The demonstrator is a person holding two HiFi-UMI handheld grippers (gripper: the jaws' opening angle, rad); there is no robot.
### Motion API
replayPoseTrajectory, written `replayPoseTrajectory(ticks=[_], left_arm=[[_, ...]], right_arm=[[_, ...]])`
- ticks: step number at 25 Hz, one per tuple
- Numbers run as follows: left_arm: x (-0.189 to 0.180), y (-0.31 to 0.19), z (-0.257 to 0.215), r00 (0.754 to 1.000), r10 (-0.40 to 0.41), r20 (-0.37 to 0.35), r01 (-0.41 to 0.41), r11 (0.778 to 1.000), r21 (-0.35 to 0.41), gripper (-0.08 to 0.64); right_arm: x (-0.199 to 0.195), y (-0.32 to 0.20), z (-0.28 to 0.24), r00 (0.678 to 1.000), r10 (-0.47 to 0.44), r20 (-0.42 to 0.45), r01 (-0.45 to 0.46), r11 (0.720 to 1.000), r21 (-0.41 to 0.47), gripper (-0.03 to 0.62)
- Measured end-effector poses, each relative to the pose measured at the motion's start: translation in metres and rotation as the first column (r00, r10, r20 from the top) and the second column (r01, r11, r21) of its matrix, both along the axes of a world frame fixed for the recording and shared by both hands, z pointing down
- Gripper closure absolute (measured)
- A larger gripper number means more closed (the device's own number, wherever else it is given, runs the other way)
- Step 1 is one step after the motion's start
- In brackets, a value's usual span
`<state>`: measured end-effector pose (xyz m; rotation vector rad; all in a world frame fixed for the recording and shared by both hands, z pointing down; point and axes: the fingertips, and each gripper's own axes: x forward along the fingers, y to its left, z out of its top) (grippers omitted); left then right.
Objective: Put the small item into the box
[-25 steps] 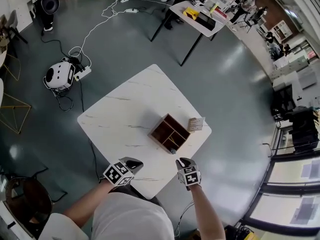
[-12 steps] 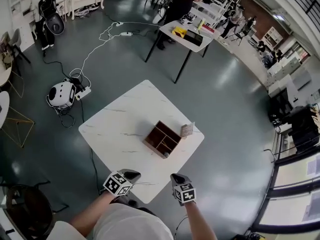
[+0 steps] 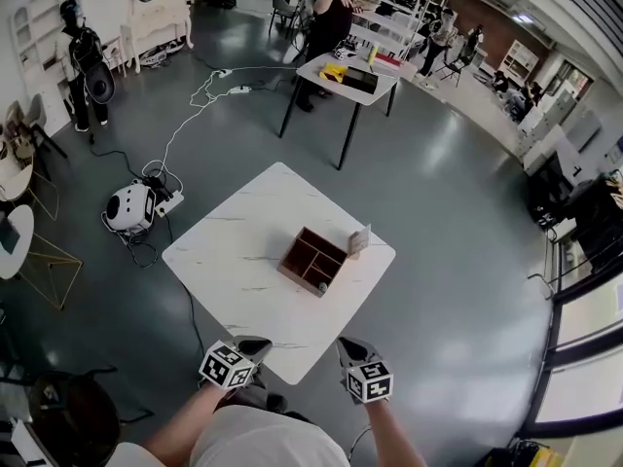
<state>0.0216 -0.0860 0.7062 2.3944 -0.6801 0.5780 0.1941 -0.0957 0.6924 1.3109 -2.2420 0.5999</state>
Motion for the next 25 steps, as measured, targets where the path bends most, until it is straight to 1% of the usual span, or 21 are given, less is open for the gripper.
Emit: replayPoseTrajectory(ticks=[4,9,12,15,19,25], left_arm=[[-0.008,0.010,-0.013,0.999,-0.052,0.006,0.052,0.997,0.053,0.546],[-0.009,0.024,-0.040,0.994,-0.101,-0.044,0.105,0.988,0.116,0.546],[-0.011,0.029,-0.050,0.992,-0.114,-0.050,0.120,0.983,0.136,0.546],[-0.014,0.035,-0.057,0.993,-0.107,-0.046,0.113,0.983,0.147,0.546],[-0.015,0.038,-0.066,0.996,-0.078,-0.052,0.085,0.985,0.150,0.546],[-0.029,0.038,-0.071,0.998,-0.032,-0.051,0.039,0.988,0.147,0.547]], right_arm=[[0.009,0.025,-0.008,0.999,0.022,0.031,-0.023,1.000,0.020,0.565],[0.015,0.052,-0.021,0.998,0.030,0.054,-0.032,0.998,0.051,0.565],[0.016,0.058,-0.031,0.997,0.033,0.073,-0.039,0.997,0.071,0.565],[0.013,0.063,-0.039,0.995,0.037,0.098,-0.045,0.996,0.076,0.565],[0.011,0.064,-0.048,0.993,0.043,0.106,-0.053,0.994,0.093,0.565],[0.006,0.065,-0.059,0.986,0.089,0.141,-0.106,0.987,0.117,0.565]])
